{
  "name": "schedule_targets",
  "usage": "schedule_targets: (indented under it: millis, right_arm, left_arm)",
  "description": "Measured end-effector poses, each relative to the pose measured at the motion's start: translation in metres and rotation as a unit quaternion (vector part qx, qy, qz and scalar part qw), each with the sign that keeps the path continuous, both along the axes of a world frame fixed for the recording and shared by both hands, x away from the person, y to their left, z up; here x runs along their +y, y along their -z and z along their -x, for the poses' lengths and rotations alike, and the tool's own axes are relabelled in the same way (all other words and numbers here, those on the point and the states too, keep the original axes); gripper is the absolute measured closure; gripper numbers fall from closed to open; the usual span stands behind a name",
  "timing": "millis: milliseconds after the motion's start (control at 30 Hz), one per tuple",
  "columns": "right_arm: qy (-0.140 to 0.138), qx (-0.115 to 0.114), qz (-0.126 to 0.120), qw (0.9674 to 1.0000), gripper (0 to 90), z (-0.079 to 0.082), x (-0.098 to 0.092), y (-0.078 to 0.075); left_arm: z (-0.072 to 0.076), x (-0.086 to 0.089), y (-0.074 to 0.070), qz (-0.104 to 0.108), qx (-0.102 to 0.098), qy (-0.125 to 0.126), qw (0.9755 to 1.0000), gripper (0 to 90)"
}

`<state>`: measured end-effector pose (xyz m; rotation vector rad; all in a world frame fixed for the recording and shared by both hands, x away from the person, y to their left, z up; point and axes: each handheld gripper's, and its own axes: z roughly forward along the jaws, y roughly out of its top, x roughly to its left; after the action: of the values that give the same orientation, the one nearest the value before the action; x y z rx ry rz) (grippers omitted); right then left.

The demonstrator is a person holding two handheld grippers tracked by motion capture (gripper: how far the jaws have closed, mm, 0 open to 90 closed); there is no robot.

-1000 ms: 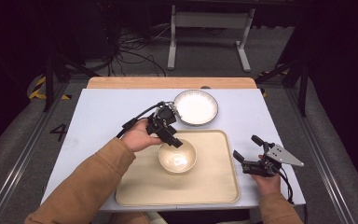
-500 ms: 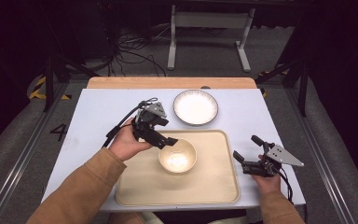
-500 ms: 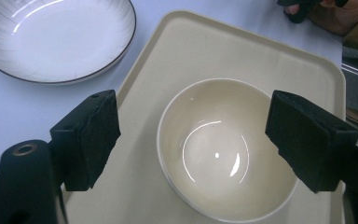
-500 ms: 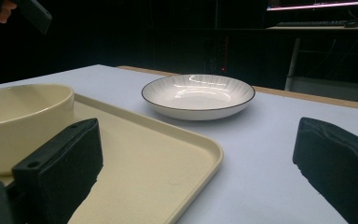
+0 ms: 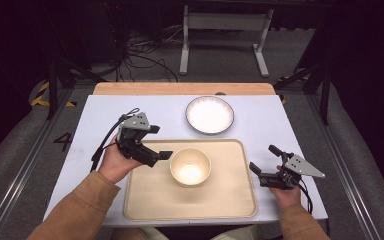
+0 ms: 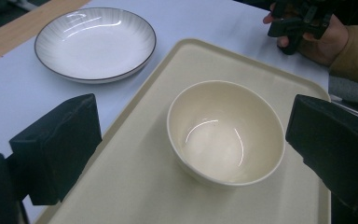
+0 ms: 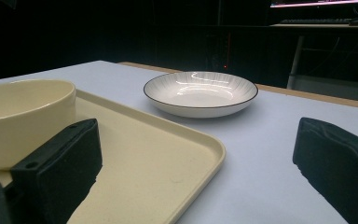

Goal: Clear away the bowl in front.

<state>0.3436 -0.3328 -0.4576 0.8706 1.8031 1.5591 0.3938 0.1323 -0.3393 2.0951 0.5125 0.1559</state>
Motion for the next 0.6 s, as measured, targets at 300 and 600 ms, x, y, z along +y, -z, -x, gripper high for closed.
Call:
schedule_targets:
  millis: [300, 600]
  right_arm:
    - [-0.003, 0.001, -0.001, 1.0, 1.8, 0.0, 0.0, 0.0]
    - [-0.003, 0.002, -0.004, 1.0, 1.7, -0.001, -0.001, 0.0]
  left_arm:
    - [0.014, 0.031, 0.008, 0.033, -0.018, -0.037, 0.9986, 4.5]
    - [0.033, 0.065, 0.026, 0.089, -0.063, -0.062, 0.9921, 2.4]
